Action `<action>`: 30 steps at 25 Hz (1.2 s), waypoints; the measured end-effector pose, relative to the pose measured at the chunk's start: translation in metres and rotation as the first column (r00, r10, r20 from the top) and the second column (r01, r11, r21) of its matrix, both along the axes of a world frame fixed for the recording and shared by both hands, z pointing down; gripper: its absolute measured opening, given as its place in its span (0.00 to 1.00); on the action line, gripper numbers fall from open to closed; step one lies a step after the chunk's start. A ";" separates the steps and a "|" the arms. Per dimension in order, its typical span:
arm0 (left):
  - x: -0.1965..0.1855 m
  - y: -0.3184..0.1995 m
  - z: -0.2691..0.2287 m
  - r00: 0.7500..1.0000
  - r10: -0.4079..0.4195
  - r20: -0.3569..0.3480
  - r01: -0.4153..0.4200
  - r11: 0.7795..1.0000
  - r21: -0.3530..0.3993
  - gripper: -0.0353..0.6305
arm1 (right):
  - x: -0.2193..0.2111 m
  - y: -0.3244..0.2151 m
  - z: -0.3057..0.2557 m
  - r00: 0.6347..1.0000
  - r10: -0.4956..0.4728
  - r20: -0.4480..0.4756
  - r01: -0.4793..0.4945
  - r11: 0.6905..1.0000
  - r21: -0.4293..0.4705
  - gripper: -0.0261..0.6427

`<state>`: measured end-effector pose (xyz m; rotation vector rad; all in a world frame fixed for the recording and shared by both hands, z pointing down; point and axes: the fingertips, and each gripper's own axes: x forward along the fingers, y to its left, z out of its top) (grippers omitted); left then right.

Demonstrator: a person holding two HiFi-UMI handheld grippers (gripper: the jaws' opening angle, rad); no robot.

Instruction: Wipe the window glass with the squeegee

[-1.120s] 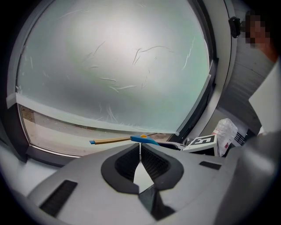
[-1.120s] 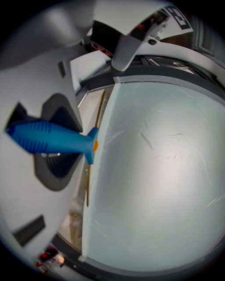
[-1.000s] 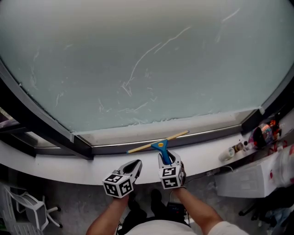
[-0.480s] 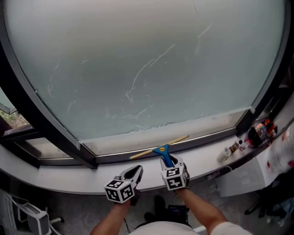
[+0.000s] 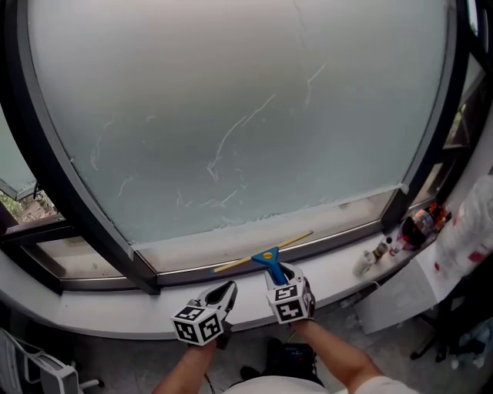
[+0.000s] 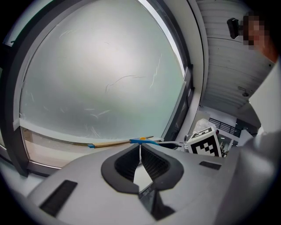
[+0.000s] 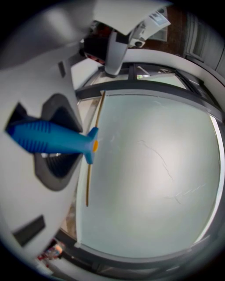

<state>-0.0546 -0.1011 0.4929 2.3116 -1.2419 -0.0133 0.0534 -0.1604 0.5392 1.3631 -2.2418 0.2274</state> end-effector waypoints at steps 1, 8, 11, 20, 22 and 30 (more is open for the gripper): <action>0.001 0.002 -0.003 1.000 0.001 0.000 -0.001 1.000 0.006 0.10 | 0.003 0.001 -0.003 1.000 0.004 0.000 -0.004 1.000 0.002 0.27; 0.019 -0.004 -0.023 1.000 0.012 0.001 -0.012 0.999 0.045 0.10 | 0.027 -0.002 -0.022 0.999 0.031 0.020 -0.031 0.999 0.016 0.27; 0.039 -0.015 -0.027 1.000 0.024 0.002 -0.024 0.998 0.059 0.10 | 0.047 -0.013 -0.026 0.999 0.045 0.024 -0.045 0.999 0.027 0.27; 0.111 -0.068 -0.031 1.000 0.004 -0.003 -0.004 0.998 0.061 0.10 | 0.118 -0.064 -0.032 0.999 0.031 0.011 -0.031 0.999 0.026 0.27; 0.130 -0.084 -0.035 1.000 -0.004 -0.006 0.004 0.998 0.070 0.10 | 0.135 -0.082 -0.038 1.000 0.020 0.011 -0.021 0.999 0.037 0.27; 0.183 -0.141 -0.050 0.998 -0.068 -0.012 0.069 0.992 0.102 0.10 | 0.183 -0.147 -0.056 0.999 -0.049 -0.002 0.049 0.996 0.073 0.27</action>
